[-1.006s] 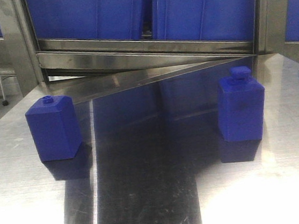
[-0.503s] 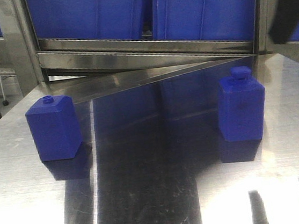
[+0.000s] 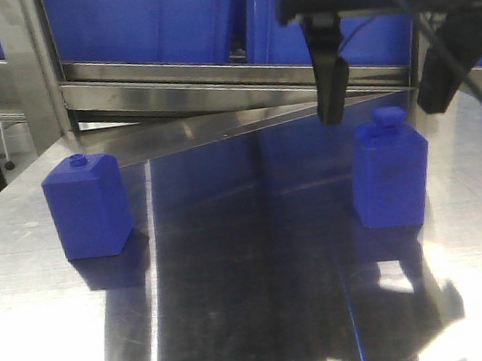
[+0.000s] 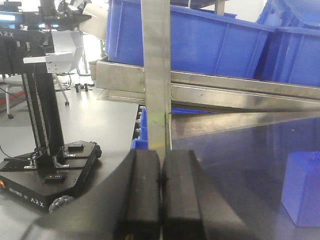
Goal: Pick and sort blue part to right shelf
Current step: 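Lower the right gripper onto the blue bottle nearest it and close, then lift the blue bottle upward with the right gripper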
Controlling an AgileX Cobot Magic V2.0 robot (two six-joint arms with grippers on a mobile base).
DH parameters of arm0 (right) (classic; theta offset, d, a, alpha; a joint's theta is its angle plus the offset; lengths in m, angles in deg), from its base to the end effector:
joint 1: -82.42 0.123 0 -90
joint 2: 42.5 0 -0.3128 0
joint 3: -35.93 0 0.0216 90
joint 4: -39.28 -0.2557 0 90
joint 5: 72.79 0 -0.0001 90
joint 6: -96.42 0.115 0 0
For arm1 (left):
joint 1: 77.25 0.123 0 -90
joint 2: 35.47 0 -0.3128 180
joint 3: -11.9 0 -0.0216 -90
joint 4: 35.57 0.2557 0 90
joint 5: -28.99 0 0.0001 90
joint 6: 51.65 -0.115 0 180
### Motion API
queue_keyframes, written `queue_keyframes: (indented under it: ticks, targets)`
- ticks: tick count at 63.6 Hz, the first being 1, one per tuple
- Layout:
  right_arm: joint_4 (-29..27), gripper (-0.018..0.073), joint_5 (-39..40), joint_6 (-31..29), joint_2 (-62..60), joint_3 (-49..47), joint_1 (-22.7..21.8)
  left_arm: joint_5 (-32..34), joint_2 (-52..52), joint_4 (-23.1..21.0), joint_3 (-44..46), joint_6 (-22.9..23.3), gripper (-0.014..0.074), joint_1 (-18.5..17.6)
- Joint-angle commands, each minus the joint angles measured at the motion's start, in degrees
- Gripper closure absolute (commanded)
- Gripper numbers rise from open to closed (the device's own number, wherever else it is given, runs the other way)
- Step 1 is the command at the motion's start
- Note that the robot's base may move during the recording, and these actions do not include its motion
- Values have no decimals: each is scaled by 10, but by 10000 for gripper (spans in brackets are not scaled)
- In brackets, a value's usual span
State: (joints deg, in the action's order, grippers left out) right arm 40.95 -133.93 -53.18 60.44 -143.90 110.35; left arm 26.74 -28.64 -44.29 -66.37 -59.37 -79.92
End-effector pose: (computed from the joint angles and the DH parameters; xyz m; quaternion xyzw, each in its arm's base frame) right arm 0.3151 0.1637 0.2802 0.0161 0.9903 0.0549 0.1263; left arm 0.0571 -0.0034 0.2088 0.0123 0.6903 -0.0252 0.7230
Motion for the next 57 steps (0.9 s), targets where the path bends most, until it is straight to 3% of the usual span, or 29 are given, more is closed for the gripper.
queue_keyframes:
  ticks: [1,30,44,57]
  targets:
    - [6,-36,6,6,-8,-21,0,49,-13,0,-14,6,471,-2]
    - [6,-35,11,15,58,-21,0,49,-13,0,-14,6,472,-2]
    - [6,118,13,16,67,-20,0,49,-13,0,-14,6,472,-2]
    - [6,129,3,15,48,-21,0,49,-13,0,-14,6,472,-2]
